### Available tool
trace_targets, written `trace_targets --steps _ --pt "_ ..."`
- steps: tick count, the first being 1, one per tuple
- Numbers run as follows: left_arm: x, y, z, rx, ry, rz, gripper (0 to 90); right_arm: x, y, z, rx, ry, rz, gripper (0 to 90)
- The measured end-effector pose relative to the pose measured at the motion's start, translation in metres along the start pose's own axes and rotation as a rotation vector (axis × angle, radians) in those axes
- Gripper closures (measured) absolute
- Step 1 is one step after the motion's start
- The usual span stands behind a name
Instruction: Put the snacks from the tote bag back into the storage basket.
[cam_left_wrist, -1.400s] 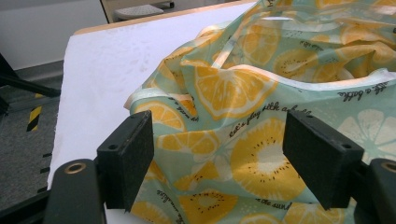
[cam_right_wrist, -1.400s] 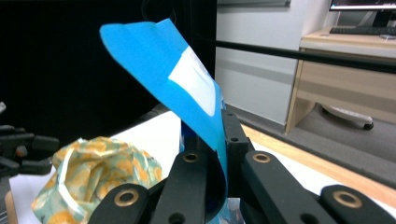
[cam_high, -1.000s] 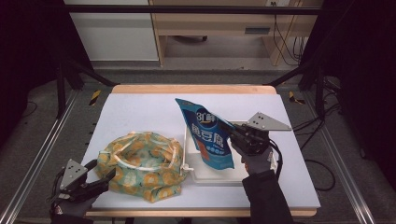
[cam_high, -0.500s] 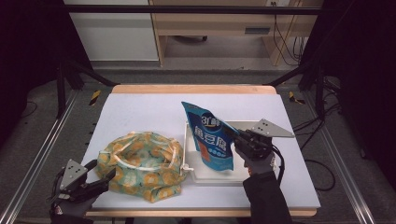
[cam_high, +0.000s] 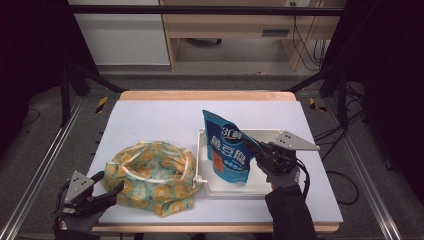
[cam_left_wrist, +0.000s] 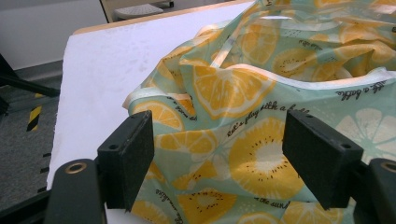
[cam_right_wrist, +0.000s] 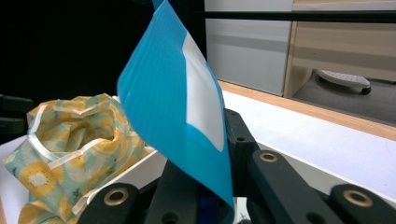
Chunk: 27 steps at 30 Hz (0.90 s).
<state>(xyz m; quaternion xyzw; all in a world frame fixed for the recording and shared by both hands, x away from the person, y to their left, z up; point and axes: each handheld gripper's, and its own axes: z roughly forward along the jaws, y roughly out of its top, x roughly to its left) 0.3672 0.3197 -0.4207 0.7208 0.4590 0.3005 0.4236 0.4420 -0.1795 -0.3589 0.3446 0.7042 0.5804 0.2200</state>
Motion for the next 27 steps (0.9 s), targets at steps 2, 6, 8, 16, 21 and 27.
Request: trace_targets --steps 2,6,8,16,21,27 --pt "0.000 0.000 0.000 0.003 -0.001 0.000 25.0 0.000 -0.001 -0.001 0.002 -0.010 -0.003 80.6" --pt "0.000 0.000 0.000 0.007 -0.002 0.002 25.0 0.000 -0.006 -0.007 -0.008 -0.040 -0.016 68.4" --pt "-0.001 0.000 0.001 0.007 -0.001 0.002 25.0 0.001 -0.008 -0.011 -0.008 -0.061 -0.029 63.9" --pt "0.000 0.000 0.000 -0.002 0.006 -0.003 24.8 0.011 -0.024 -0.022 0.025 -0.079 -0.049 55.9" --pt "0.001 0.000 0.000 -0.009 -0.003 -0.016 24.8 0.012 -0.033 -0.023 0.047 -0.104 -0.045 54.9" --pt "0.001 0.000 -0.001 -0.007 -0.006 -0.016 24.8 0.013 -0.043 -0.024 0.069 -0.112 -0.047 56.7"
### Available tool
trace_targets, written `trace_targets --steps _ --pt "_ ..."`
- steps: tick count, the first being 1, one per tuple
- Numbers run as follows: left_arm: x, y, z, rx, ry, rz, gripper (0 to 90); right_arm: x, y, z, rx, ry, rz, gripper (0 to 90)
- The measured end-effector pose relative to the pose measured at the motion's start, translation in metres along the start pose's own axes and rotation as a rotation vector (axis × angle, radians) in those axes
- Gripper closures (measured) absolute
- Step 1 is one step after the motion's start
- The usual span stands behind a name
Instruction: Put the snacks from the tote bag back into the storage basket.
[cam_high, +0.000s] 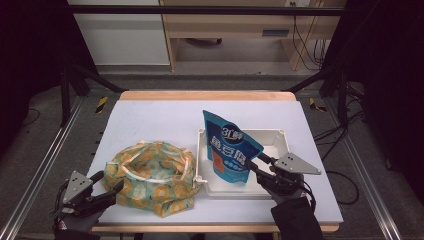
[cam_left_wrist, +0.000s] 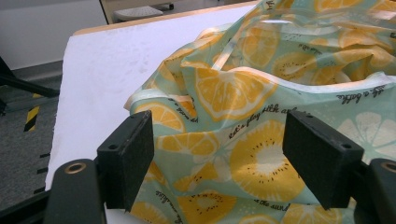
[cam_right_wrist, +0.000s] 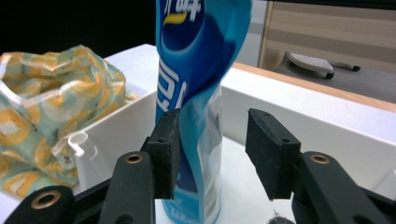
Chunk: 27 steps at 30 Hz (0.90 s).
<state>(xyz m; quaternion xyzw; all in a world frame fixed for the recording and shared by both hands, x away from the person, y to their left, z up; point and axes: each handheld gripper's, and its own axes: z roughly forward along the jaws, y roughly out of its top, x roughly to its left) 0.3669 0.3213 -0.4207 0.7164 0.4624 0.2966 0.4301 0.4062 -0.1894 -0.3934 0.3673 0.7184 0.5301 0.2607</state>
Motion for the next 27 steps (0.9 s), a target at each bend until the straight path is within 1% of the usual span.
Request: trace_targets --steps 2,4,10,12,15,17,20,23,27 --pt "0.000 0.000 0.000 -0.001 0.001 0.004 24.8 0.000 -0.004 0.001 0.019 -0.005 -0.005 58.7" --pt "0.000 0.000 0.000 -0.001 0.001 0.004 24.8 0.001 -0.006 0.002 0.040 -0.003 -0.002 62.3" --pt "0.000 0.000 0.000 0.001 -0.001 0.004 25.0 0.007 -0.011 0.007 0.085 -0.019 -0.007 72.7" --pt "0.000 0.000 0.000 0.001 -0.002 0.005 25.1 0.007 -0.012 0.009 0.094 -0.016 -0.008 76.7" --pt "0.000 0.000 0.000 0.002 -0.002 0.004 25.1 0.008 -0.013 0.010 0.101 -0.015 -0.014 85.7" --pt "0.000 0.000 0.001 0.003 -0.003 0.004 25.1 0.007 -0.012 0.009 0.105 -0.020 -0.021 89.1" --pt "0.000 0.000 0.000 0.002 -0.003 0.004 25.2 0.005 -0.012 0.009 0.112 -0.014 -0.017 90.0" --pt "0.000 0.000 0.000 0.002 -0.003 0.003 25.2 0.004 -0.011 0.008 0.118 -0.025 -0.021 90.0" --pt "0.000 0.000 0.001 0.003 -0.003 0.003 25.2 -0.002 -0.011 0.007 0.118 -0.051 -0.008 90.0"
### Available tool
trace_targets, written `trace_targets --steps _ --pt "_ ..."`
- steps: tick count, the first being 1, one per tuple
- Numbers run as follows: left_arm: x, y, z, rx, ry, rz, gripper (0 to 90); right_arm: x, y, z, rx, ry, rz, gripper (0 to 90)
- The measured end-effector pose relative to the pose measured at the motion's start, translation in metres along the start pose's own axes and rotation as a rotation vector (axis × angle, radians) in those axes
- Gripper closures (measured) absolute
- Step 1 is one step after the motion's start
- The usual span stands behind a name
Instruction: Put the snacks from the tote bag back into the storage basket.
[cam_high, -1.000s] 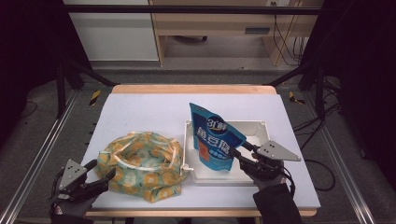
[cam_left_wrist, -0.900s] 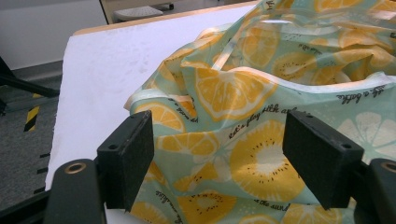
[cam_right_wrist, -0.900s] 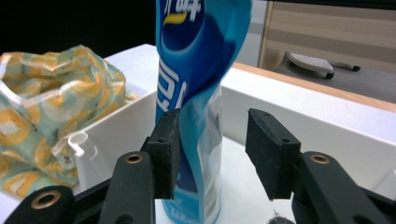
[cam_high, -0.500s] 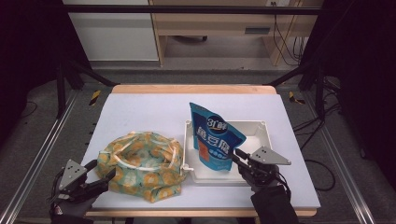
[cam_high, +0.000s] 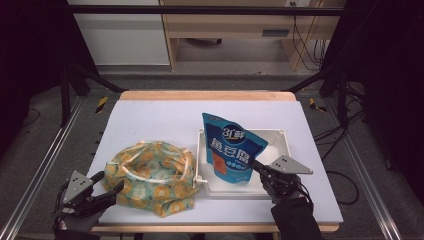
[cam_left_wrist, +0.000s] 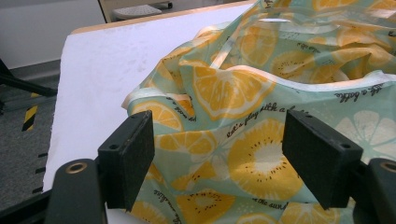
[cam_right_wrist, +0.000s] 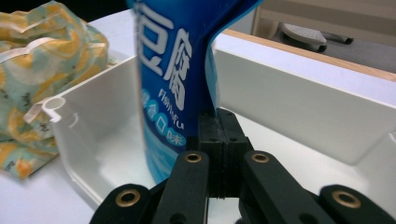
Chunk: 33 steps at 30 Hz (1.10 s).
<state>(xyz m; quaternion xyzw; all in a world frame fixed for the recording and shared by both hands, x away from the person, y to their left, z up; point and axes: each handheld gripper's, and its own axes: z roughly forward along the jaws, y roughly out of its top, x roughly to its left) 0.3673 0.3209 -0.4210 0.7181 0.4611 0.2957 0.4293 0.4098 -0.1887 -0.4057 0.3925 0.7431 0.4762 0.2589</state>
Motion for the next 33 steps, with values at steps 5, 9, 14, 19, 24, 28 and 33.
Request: trace_targets --steps 5,9,14,19,24,28,33 --pt "0.000 0.000 0.000 0.001 -0.001 -0.001 25.2 -0.008 0.000 0.001 -0.006 -0.031 0.014 90.0" --pt "0.000 0.000 0.000 0.000 -0.001 0.000 25.2 -0.010 0.001 0.005 -0.009 -0.049 0.013 90.0" --pt "0.000 0.000 0.001 0.001 0.000 0.001 25.2 -0.014 0.001 0.008 -0.020 -0.068 0.022 90.0" --pt "0.000 0.000 0.001 0.001 -0.001 0.002 25.2 -0.014 0.002 0.013 -0.029 -0.103 0.028 90.0" --pt "0.000 0.000 0.001 0.002 0.000 0.001 25.2 -0.016 0.002 0.016 -0.039 -0.114 0.043 90.0" --pt "0.000 0.000 0.001 0.001 -0.003 0.003 25.3 -0.018 0.002 0.019 -0.044 -0.117 0.049 90.0" --pt "0.000 0.000 0.001 0.000 -0.004 0.002 25.2 -0.019 0.002 0.020 -0.049 -0.121 0.045 90.0"
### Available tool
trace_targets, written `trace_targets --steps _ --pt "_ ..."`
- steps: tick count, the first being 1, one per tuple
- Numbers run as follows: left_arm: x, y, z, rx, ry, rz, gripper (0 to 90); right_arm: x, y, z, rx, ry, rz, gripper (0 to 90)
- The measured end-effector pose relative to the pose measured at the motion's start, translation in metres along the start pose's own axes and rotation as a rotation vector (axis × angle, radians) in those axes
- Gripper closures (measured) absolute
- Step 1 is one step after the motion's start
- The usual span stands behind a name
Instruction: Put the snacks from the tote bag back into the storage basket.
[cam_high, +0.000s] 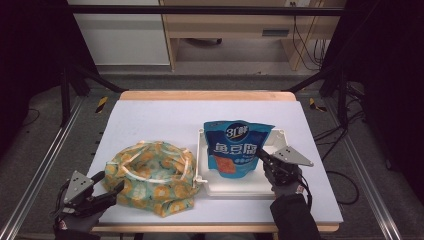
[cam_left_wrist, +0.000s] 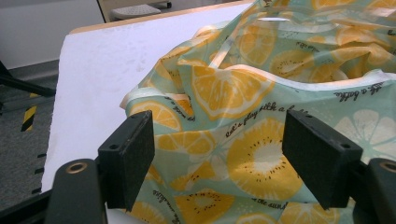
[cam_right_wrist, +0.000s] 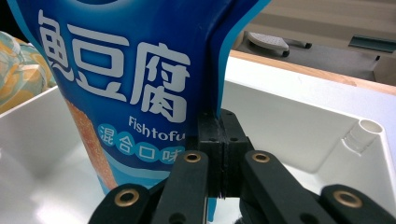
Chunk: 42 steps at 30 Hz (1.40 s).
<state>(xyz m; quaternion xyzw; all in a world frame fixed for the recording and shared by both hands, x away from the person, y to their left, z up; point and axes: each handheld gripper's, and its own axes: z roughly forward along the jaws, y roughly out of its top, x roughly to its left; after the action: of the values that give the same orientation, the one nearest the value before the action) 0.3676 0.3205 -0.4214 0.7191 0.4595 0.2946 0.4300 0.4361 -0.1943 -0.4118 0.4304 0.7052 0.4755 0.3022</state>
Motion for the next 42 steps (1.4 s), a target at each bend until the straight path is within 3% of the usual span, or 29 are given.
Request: trace_targets --steps 9,18,25,33,42 --pt "0.000 0.000 0.000 -0.002 -0.002 -0.002 25.2 0.000 -0.001 -0.005 0.011 0.016 0.003 88.1" --pt "0.000 0.001 -0.002 -0.011 -0.004 -0.005 25.2 -0.001 -0.001 -0.023 -0.019 0.032 -0.005 77.0" --pt "0.001 0.002 -0.005 -0.032 -0.010 -0.008 24.9 -0.010 0.002 -0.041 -0.051 -0.017 -0.010 57.3" --pt "0.002 0.002 -0.005 -0.036 -0.009 -0.007 24.2 -0.031 -0.004 -0.056 -0.035 -0.110 0.004 32.2" --pt "0.004 -0.001 -0.004 -0.033 -0.006 0.005 23.9 -0.053 -0.018 -0.071 -0.009 -0.174 0.045 20.2"
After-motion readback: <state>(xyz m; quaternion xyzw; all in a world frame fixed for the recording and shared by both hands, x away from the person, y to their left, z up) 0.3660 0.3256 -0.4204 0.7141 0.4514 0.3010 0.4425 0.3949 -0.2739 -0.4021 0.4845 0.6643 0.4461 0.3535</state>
